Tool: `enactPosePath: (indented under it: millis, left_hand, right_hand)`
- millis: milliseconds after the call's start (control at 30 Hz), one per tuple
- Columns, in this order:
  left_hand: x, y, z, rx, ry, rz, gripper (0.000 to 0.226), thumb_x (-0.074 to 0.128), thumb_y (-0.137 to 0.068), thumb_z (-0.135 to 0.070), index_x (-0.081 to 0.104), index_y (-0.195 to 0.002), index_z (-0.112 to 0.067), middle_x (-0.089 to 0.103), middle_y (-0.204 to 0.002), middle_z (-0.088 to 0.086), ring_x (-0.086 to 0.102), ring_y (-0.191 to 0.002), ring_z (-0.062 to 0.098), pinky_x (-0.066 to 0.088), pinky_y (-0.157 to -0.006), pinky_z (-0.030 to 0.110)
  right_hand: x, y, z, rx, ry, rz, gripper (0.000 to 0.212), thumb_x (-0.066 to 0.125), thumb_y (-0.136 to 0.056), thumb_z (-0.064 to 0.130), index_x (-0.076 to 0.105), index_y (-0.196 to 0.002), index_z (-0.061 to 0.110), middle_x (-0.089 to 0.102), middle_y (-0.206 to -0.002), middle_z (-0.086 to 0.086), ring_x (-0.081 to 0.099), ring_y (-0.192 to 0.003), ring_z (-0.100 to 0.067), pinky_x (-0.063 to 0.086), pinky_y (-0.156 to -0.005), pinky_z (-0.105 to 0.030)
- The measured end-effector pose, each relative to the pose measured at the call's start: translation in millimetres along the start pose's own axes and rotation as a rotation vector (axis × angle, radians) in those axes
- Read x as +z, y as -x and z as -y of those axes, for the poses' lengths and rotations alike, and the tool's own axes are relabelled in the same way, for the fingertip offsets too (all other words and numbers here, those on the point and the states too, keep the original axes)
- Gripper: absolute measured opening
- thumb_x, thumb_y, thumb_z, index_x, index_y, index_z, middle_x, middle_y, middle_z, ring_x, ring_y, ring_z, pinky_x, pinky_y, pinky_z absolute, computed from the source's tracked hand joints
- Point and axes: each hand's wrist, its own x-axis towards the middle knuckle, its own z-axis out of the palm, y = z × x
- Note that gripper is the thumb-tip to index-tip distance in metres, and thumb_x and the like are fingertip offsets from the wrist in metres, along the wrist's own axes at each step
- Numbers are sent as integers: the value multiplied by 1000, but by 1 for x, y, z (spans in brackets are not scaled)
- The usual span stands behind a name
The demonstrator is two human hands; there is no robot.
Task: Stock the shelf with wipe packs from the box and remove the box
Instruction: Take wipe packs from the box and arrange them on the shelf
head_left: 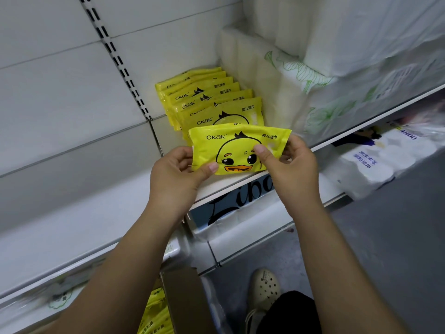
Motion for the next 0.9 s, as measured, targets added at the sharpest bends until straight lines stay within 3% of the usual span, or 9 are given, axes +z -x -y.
enactPosePath:
  millis: [167, 333, 400, 467, 567, 667, 767, 900]
  left_hand:
    - [-8, -9, 17, 37, -17, -110, 33, 82, -81, -4, 67, -110, -5, 77, -102, 4, 75, -93, 14, 60, -85, 27]
    - [8, -17, 20, 69, -108, -105, 27, 83, -83, -11, 67, -104, -15, 76, -99, -4, 74, -89, 8, 60, -84, 27]
    - [16, -22, 18, 118, -199, -88, 23, 83, -84, -19, 68, -101, -19, 74, -93, -7, 72, -84, 9, 57, -77, 25]
    - [19, -28, 17, 180, -386, -118, 22, 83, -84, -30, 67, -95, -18, 66, -79, -8, 59, -70, 11, 47, -64, 27]
    - [18, -35, 18, 204, -507, -150, 32, 82, -84, -36, 60, -85, -13, 51, -68, -6, 43, -62, 12, 35, -59, 33]
    - [16, -33, 20, 232, -564, -135, 33, 81, -84, -37, 57, -91, -15, 53, -75, -7, 48, -69, 16, 39, -63, 33]
    - [4, -19, 26, 276, -548, -159, 36, 80, -86, -34, 59, -109, -15, 60, -94, -3, 55, -89, 17, 47, -78, 32]
    - [-26, 15, 33, 280, -725, -136, 38, 66, -97, -39, 61, -124, -12, 63, -120, 4, 55, -115, 24, 43, -95, 36]
  right_hand:
    - [1, -4, -9, -75, 246, -38, 37, 82, -82, 38, 54, -105, 44, 66, -119, 12, 59, -117, -4, 47, -102, -31]
    - [0, -4, -13, -74, 371, -16, 46, 80, -80, 48, 60, -118, 30, 63, -125, 8, 53, -123, -9, 45, -105, -32]
    - [0, -4, -13, -70, 390, -14, 53, 78, -80, 53, 63, -123, 27, 62, -126, 8, 52, -124, -8, 45, -105, -31]
    - [-1, -3, -12, -64, 391, -9, 56, 78, -79, 54, 63, -125, 27, 61, -127, 9, 52, -124, -8, 44, -105, -31]
    - [-3, 1, -9, -61, 409, 5, 57, 79, -79, 52, 63, -127, 26, 60, -128, 10, 51, -123, -9, 43, -106, -31]
    - [-4, 3, -5, -73, 478, 46, 56, 79, -81, 49, 61, -128, 25, 55, -123, 14, 49, -123, -10, 41, -104, -27]
    - [-6, 10, -5, -113, 597, 122, 57, 80, -81, 46, 62, -130, 21, 54, -121, 11, 47, -126, -12, 34, -100, -19]
    - [-6, 34, -8, -182, 755, 300, 64, 79, -82, 46, 60, -135, 14, 53, -143, 1, 37, -140, -15, 27, -111, -21]
